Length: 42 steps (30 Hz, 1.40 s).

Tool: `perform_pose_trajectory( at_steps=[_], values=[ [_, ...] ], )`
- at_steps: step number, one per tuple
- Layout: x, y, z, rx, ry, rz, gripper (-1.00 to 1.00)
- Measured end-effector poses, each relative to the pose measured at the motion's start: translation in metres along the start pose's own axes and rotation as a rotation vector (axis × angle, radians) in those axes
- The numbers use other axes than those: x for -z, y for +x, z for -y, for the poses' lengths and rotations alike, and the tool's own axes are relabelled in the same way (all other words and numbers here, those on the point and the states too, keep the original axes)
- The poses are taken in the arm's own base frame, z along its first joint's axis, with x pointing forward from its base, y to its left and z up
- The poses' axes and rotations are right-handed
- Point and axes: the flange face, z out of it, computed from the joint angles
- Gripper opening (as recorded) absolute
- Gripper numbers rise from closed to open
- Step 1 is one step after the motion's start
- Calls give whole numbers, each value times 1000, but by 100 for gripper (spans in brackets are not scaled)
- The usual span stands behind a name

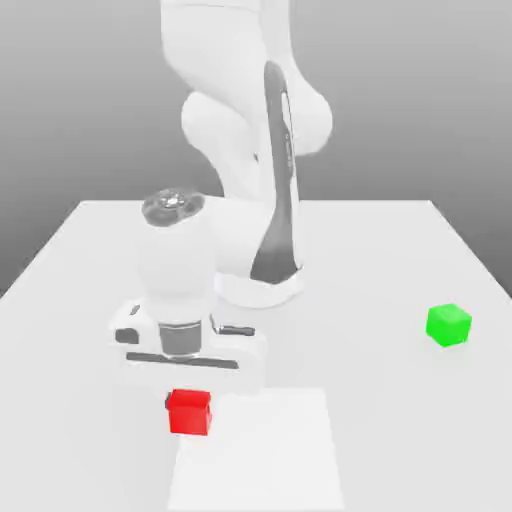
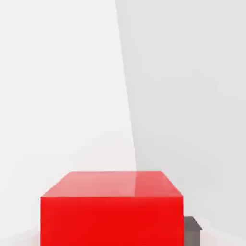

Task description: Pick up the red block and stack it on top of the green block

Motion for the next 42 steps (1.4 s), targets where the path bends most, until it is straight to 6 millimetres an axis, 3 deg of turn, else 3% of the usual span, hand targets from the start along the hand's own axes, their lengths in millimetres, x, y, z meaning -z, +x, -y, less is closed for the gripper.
perform_pose_trajectory(
  at_steps=[3,6,8,10,14,18,24,30,33,42],
  values=[
    [28,0,-1,-2,-1,0,-100],
    [43,-19,19,-12,8,2,-100],
    [49,-64,61,70,16,6,-100],
    [55,-96,83,89,22,10,-100],
    [64,-160,114,108,30,18,-100],
    [71,-233,133,141,30,23,-100],
    [77,-349,132,204,19,21,-100],
    [77,-452,96,262,3,3,-100],
    [76,-465,91,270,12,2,-100],
    [67,-470,95,276,38,3,-100]
  ],
)
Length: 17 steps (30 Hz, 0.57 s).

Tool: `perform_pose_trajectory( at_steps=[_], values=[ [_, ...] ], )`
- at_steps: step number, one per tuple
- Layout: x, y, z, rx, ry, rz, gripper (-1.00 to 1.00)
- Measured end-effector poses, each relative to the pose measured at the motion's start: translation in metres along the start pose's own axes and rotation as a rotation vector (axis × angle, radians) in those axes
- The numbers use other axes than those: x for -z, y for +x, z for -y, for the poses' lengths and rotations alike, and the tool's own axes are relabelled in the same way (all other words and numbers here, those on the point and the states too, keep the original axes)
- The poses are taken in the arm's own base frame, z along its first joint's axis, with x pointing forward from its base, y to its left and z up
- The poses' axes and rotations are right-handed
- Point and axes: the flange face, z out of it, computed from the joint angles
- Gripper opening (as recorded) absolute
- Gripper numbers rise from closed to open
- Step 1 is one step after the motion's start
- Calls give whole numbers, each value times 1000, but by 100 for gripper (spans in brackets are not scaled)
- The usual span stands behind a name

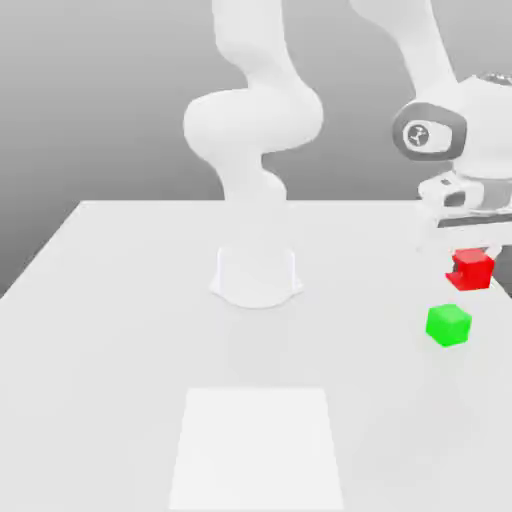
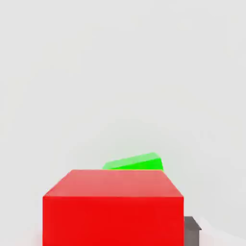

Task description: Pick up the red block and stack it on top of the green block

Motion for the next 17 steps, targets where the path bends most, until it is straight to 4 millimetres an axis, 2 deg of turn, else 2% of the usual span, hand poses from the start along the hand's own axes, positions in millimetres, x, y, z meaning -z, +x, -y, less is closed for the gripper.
perform_pose_trajectory(
  at_steps=[7,15,16,17],
  values=[
    [-19,1,0,-2,-3,-4,-100],
    [-53,3,-7,-7,-30,0,-100],
    [-56,3,-9,-6,-34,1,100],
    [-56,3,-9,-6,-34,1,100]
  ],
)
